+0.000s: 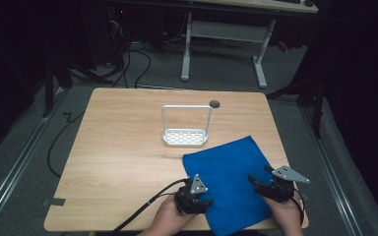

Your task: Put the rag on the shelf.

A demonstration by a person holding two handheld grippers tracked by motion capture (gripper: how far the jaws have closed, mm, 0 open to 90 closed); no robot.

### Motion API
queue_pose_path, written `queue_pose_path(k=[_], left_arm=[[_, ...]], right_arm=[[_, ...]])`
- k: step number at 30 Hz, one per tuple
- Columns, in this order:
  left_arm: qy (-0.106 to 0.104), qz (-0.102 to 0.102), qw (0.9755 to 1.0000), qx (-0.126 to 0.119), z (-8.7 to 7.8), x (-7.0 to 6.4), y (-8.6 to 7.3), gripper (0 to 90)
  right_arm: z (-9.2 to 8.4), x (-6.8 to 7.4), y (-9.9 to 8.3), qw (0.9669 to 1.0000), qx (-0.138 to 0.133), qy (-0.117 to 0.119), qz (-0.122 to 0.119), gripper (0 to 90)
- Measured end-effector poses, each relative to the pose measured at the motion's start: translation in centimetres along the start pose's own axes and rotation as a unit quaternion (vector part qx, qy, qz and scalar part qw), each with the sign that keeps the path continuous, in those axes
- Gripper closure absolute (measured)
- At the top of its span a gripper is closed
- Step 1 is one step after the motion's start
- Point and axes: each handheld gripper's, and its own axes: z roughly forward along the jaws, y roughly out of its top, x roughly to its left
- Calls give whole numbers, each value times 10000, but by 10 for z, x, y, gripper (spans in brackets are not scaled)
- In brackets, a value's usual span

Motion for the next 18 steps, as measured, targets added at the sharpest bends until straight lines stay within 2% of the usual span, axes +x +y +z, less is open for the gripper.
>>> queue_pose_path(k=[4, 7, 9, 12, 18], left_arm=[[88, -35, 9999, 80, -10, 9, -6, 523], [73, -76, 9999, 122, -16, 14, -9, 524], [185, -96, 9996, 181, -27, 23, -16, 524], [207, -208, 9994, 205, -38, 33, -25, 524], [236, -405, 9989, 63, -62, 51, -46, 523]], right_arm=[[-1, 0, 1, 10000, -25, 14, 50, 248], [-1, 1, 2, 10000, -13, 21, 9, 259], [0, 3, 2, 10000, 5, 45, -69, 264], [1, 6, 2, 9999, 16, 113, -108, 276], [6, 14, 2, 9990, 23, 350, -279, 389]])
